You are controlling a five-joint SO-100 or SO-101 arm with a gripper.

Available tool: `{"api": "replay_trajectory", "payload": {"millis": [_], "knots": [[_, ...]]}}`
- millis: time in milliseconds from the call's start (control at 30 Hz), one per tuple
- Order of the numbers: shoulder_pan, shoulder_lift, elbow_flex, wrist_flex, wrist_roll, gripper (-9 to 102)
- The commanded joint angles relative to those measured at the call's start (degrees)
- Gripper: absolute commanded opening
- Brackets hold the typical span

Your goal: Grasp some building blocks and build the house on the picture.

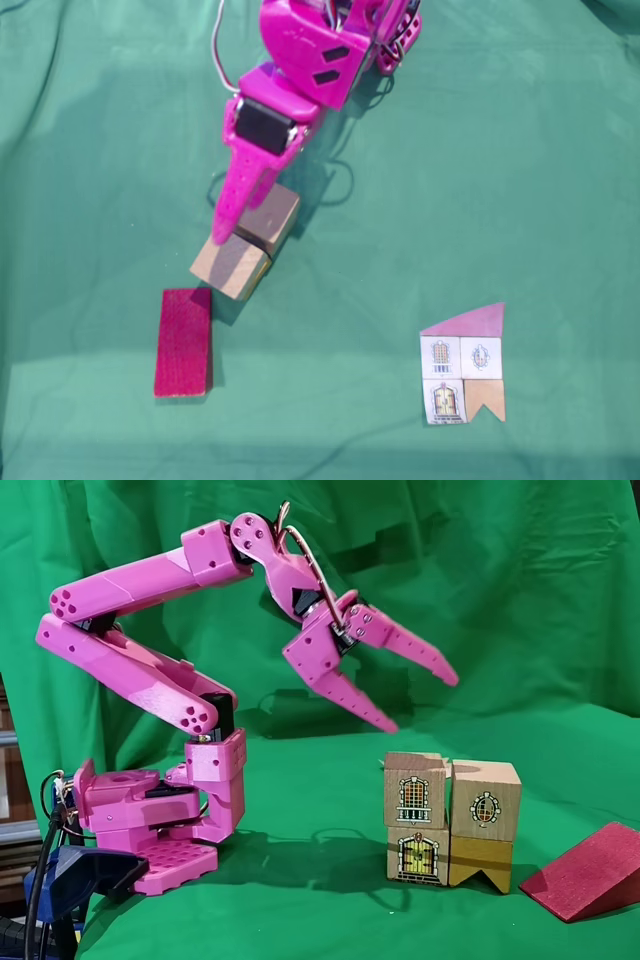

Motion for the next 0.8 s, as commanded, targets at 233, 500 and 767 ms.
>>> {"api": "replay_trajectory", "payload": {"millis": [233,500,767], "knots": [[0.4,-11.0,-2.4,-14.6,-5.0,31],[4.0,-18.6,-2.6,-23.8,-12.2,31],[6.8,-26.4,-5.2,-35.1,-20.2,31]]}}
